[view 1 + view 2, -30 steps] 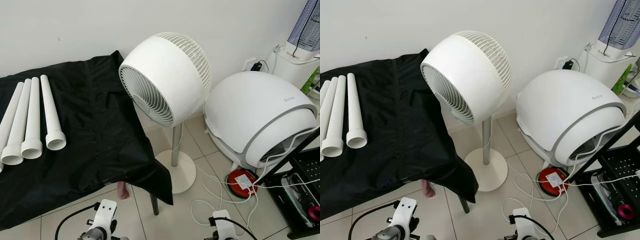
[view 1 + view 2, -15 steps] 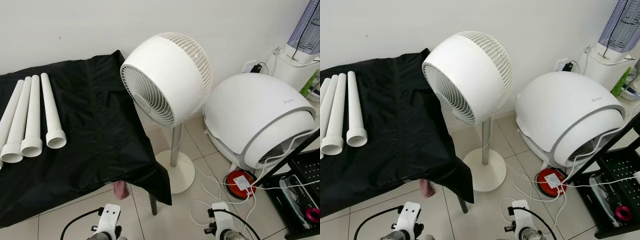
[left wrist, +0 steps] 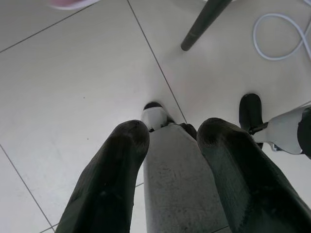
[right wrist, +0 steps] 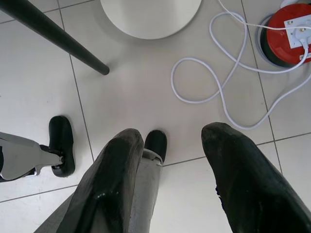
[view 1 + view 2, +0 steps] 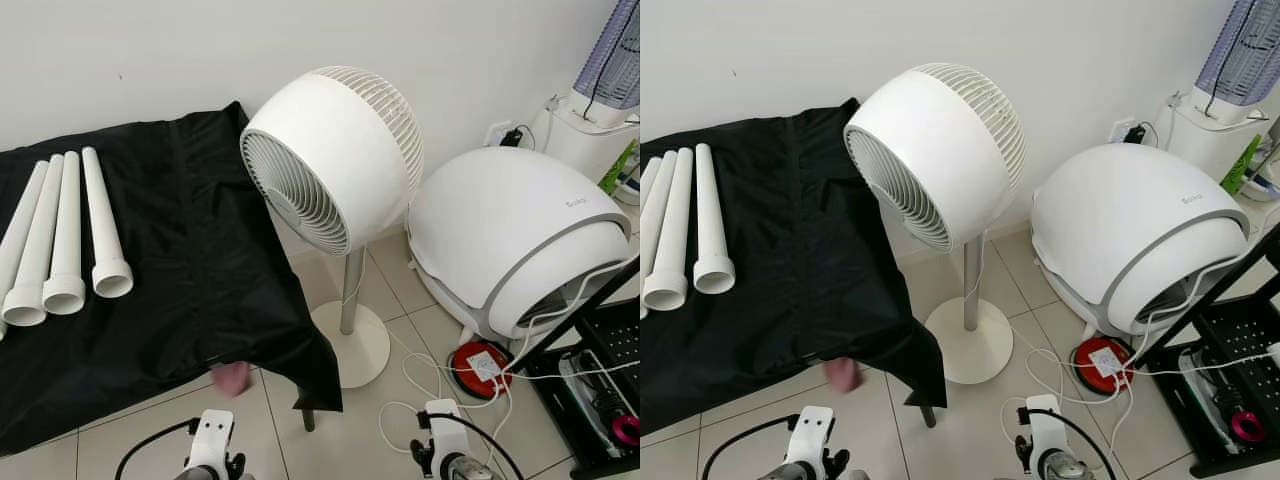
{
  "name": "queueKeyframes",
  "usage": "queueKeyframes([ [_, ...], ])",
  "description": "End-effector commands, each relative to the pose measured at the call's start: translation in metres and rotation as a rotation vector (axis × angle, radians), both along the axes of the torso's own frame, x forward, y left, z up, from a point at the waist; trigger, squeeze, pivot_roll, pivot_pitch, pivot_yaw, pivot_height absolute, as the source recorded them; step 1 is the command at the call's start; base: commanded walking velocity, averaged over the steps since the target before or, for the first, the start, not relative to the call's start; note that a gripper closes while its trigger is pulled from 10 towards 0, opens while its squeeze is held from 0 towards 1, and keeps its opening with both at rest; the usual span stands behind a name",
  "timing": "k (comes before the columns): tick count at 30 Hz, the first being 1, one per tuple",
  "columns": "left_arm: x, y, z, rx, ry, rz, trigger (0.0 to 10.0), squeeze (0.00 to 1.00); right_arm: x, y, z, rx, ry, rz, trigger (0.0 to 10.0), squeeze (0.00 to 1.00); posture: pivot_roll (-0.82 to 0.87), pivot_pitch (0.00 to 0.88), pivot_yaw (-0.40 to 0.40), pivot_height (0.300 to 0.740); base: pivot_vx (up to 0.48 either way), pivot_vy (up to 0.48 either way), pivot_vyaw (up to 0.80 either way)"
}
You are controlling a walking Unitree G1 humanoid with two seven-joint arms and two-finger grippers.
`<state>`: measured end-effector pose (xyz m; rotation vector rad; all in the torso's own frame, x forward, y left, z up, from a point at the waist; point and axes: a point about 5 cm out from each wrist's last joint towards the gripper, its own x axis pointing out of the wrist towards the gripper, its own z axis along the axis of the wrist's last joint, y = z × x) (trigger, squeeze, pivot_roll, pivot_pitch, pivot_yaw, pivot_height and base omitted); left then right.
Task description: Building children table
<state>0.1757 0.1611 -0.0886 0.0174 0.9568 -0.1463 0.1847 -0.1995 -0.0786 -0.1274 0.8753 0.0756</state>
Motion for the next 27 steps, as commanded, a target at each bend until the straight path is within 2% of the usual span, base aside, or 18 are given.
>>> queueKeyframes([
  [1,-0.008,0.004,-0.004,0.047,0.032,0.023,10.0,0.0,-0.002,0.004,-0.002,0.017,0.004,-0.015,10.0,0.0,-0.15,0.0,0.079,0.74,0.0,0.0,0.0],
  [3,-0.008,0.003,-0.004,0.05,0.032,0.019,10.0,0.0,-0.002,0.006,-0.002,0.026,0.006,-0.01,10.0,0.0,-0.15,0.0,0.076,0.74,0.0,0.0,0.0],
  [4,-0.008,0.004,-0.004,0.052,0.026,0.015,10.0,0.0,-0.002,0.009,-0.002,0.031,0.006,-0.006,10.0,0.97,-0.16,0.0,0.065,0.74,0.0,0.0,0.0],
  [5,-0.006,0.004,-0.003,0.047,0.012,0.016,10.0,0.19,-0.002,0.01,-0.003,0.033,0.004,-0.001,10.0,1.0,-0.16,0.0,0.061,0.74,0.0,0.0,0.0],
  [7,-0.006,0.004,-0.003,0.047,0.012,0.016,10.0,0.19,-0.002,0.01,-0.003,0.033,0.004,-0.001,10.0,1.0,-0.16,0.0,0.061,0.74,0.0,0.0,0.0],
  [8,-0.004,0.005,-0.001,0.05,-0.001,0.01,10.0,0.16,-0.002,0.011,-0.003,0.03,0.002,0.009,10.0,1.0,-0.16,0.0,0.061,0.74,0.0,0.0,0.0],
  [9,-0.001,0.005,0.0,0.058,-0.011,0.004,10.0,0.09,-0.002,0.011,-0.003,0.031,0.003,0.012,10.0,1.0,-0.16,0.0,0.061,0.74,0.0,0.0,0.0],
  [10,0.001,0.005,0.001,0.055,-0.022,0.001,10.0,0.0,-0.002,0.011,-0.003,0.03,0.005,0.014,10.0,0.0,-0.15,0.0,0.047,0.74,0.0,0.0,0.0],
  [22,0.0,0.013,0.0,0.069,-0.006,0.074,10.0,0.0,0.0,0.014,-0.002,0.015,0.015,0.025,10.0,0.0,-0.12,0.0,0.077,0.74,0.0,0.0,0.0],
  [27,0.001,0.011,0.001,0.06,-0.012,0.056,10.0,0.0,0.001,0.016,-0.002,0.01,0.011,0.033,10.0,0.0,-0.12,0.0,0.074,0.74,0.0,0.0,0.76],
])
